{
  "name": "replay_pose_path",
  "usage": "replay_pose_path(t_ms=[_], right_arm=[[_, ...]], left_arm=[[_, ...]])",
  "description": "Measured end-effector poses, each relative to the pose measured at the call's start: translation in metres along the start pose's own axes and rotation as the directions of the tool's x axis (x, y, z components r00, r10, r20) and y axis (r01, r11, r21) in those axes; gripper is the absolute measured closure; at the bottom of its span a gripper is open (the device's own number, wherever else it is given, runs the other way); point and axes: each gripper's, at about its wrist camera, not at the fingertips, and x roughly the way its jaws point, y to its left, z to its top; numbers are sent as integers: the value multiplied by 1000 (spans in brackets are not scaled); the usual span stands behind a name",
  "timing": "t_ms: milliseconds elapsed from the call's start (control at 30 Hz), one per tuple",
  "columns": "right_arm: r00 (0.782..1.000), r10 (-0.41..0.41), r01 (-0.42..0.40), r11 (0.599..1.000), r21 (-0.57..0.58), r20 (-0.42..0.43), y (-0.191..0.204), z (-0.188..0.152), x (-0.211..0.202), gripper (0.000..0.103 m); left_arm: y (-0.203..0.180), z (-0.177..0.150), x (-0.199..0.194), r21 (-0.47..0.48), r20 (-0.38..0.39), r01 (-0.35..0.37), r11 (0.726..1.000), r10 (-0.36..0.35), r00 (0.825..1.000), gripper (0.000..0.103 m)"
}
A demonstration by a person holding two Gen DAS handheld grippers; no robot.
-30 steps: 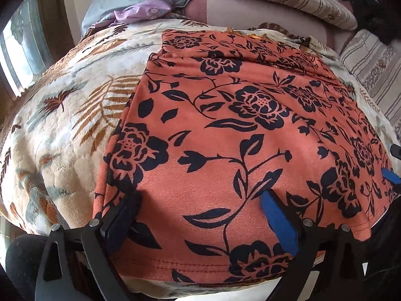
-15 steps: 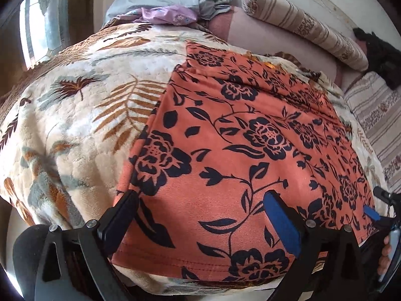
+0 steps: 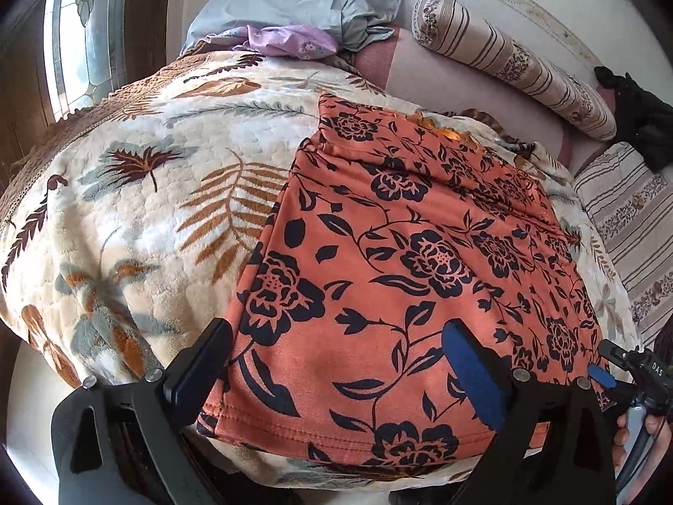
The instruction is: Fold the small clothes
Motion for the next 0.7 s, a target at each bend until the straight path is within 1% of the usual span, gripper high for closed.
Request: replay_pose_path(t_ms=[67,133,200,267,300,367,433,467,567,667,700], right_arm=[[1000,18,-18,1000,3,6,-3,0,-1,15],[1000,31,-31,1000,5,-2,-4,0,-2,15],[999,38,-37,999,16,-27,-3,5,-11,16],[998,61,-61,998,-9,10,-2,12,-31,15],[998,48,-47,998,-31,27,-3,16,-41,16],[1000,3,-2,998,-56,30,-11,25,-53,15],[999,-34,34,998,-49,9,-28,31,-57,15],[999,-45,44,999,-31,-14,-38,33,-55,15],[998,11,-10,1000,22,-54,-57,33,-51,16],[994,52,-48,998,38,-100,-61,28,-40,16],[990,79,-74,996,44,-118,-60,24,-37,17]], left_arm=[[3,-1,7,-14,-36,-17,1000,17,999,4],[9,-4,11,-32,-55,-25,999,23,998,4],[18,-6,7,-58,-56,-27,998,23,998,4],[30,-6,-1,-93,-41,-12,996,9,999,4],[37,-5,-5,-111,-31,-10,994,6,1000,4],[51,-5,-12,-142,-20,-3,990,0,1000,4],[63,-6,-14,-172,-19,7,985,-11,1000,4],[68,-6,-13,-179,-31,9,984,-14,999,4],[77,-9,-8,-187,-51,5,982,-15,999,4],[80,-17,3,-193,-99,16,981,-35,995,4],[80,-20,6,-193,-116,21,981,-44,992,4]])
